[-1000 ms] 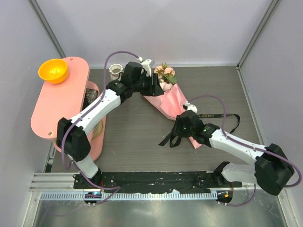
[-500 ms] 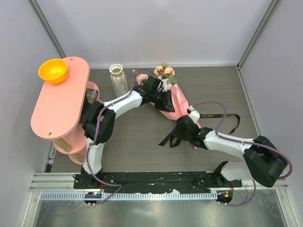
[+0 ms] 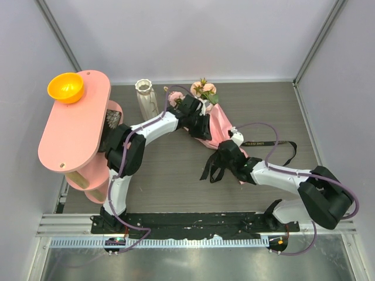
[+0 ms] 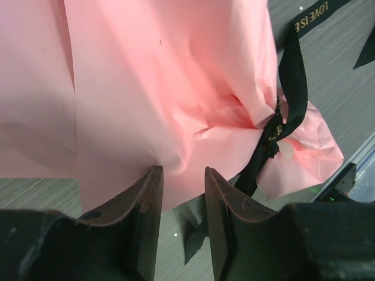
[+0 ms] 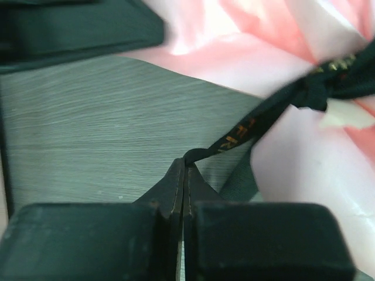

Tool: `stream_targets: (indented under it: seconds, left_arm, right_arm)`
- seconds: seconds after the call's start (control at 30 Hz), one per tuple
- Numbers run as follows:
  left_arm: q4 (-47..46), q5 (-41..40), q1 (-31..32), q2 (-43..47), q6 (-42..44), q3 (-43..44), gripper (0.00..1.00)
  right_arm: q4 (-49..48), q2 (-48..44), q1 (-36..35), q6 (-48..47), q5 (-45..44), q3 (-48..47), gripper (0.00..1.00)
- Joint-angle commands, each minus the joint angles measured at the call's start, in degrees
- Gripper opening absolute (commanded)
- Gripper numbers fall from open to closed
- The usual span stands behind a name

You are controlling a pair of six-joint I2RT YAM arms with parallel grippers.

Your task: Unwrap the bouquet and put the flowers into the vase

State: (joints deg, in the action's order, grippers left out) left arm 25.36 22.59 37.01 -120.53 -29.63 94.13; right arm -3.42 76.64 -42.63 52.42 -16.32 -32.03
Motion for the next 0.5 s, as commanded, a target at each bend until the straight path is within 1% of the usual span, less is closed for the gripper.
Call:
stream_targets:
  seconds: [0.0,0.03,0.07,0.1,0.17,0.2,0.23,0.27,0.3,0.33,0.37,0.43,0.47]
  left_arm:
    - [1.97,-2.99,0.34,-0.84,2.29,2.38,0.38]
    - [2.58,-3.16,0.25,-1.11,2.38,2.55,0.38]
    - [2.76,-3.77,0.34,-1.37,2.56,2.73,0.37]
    - [3.11,-3.95,0.34,-1.72,2.73,2.9,0.37]
    - [3.55,-4.31,0.25,-2.69,2.91,3.43,0.36]
    - [3.64,-4.39,0.34,-3.04,2.91,3.43,0.36]
    - [3.64,-4.4,0.34,-3.48,2.91,3.61,0.36]
    - [3.64,-4.4,0.25,-3.66,2.91,3.69,0.36]
    - [3.64,-4.22,0.34,-3.92,2.82,3.78,0.36]
    - [3.55,-4.13,0.34,-4.1,2.91,3.78,0.36]
    - [3.55,-4.31,0.25,-4.27,2.73,3.7,0.36]
    - [3.55,-4.22,0.25,-4.36,2.91,3.7,0.35]
    - [3.38,-4.22,0.25,-4.45,2.91,3.7,0.35]
  right_arm:
    - [-13.87,-6.93,0.09,-14.5,5.74,1.61,0.01]
    - [-15.55,-8.51,0.01,-17.85,12.47,2.32,0.01]
    - [-18.7,-11.75,-0.08,-25.19,15.58,2.93,0.01]
    - [-18.81,-14.04,-0.26,-28.4,19.79,3.9,0.01]
    - [-19.43,-17.91,-0.43,-33.33,24.46,4.96,0.01]
    - [-18.82,-20.98,-0.43,-36.66,26.06,4.87,0.01]
    - [-17.95,-21.79,-0.43,-38.69,28.25,4.18,0.01]
    - [-14.98,-22.32,-0.43,-40.37,34.36,3.21,0.01]
    - [-13.21,-22.06,-0.43,-43.08,37.64,0.59,0.01]
    - [-11.54,-21.63,-0.43,-43.89,42.02,-0.83,0.01]
    - [-8.21,-21.01,-0.43,-44.42,49.9,-2.49,0.01]
    - [-5.73,-18.99,-1.13,-44.43,56.46,-6.8,0.01]
    - [-3.89,-18.64,-3.49,-44.34,58.05,-7.95,0.02]
